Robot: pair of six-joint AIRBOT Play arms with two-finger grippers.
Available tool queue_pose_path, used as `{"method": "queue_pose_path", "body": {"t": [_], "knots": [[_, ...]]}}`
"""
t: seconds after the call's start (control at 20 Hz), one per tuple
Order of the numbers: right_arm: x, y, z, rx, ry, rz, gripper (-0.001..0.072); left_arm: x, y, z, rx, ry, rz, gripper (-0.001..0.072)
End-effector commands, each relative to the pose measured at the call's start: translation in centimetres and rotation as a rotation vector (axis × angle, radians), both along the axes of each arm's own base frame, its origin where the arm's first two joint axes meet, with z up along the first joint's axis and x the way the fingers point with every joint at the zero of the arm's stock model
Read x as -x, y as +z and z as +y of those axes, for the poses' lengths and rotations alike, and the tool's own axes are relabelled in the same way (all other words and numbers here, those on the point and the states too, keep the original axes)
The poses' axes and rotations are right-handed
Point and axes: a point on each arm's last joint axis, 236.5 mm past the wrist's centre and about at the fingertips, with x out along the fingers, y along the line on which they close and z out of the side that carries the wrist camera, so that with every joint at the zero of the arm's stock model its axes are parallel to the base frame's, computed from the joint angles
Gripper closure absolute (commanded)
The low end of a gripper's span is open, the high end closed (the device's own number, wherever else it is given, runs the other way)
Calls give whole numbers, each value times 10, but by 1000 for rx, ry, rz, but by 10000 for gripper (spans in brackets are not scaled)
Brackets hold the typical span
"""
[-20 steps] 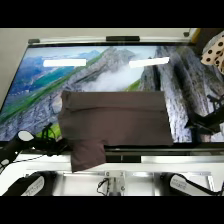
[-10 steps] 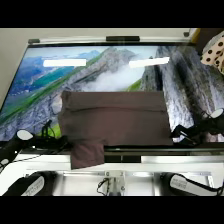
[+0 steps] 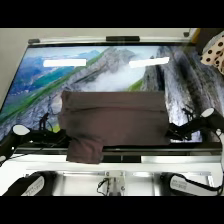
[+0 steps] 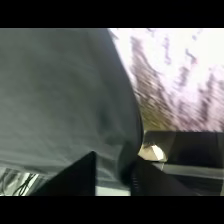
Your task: Fold the shirts.
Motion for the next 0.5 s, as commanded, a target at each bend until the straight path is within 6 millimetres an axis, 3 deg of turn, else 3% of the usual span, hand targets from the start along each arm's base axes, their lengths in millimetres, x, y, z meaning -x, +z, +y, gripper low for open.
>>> {"method": "queue_pose_path", "body": {"t": [0.0, 0.05, 0.15, 0.35, 0.45], "knots": [[12, 6, 22, -37, 135, 25, 584, -7, 5, 0, 1, 1, -24, 678], [14, 11, 25, -47, 181, 13, 659, -13, 11, 1, -3, -14, -52, 677], [-5, 31, 22, -37, 263, -100, 659, -32, 34, 1, -13, -93, -157, 678], [-96, 86, -17, 165, 165, -392, 661, -99, 104, 18, -79, -108, -407, 679], [-137, 103, -25, 198, 116, -494, 660, -141, 120, 40, -118, -9, -477, 679]]}}
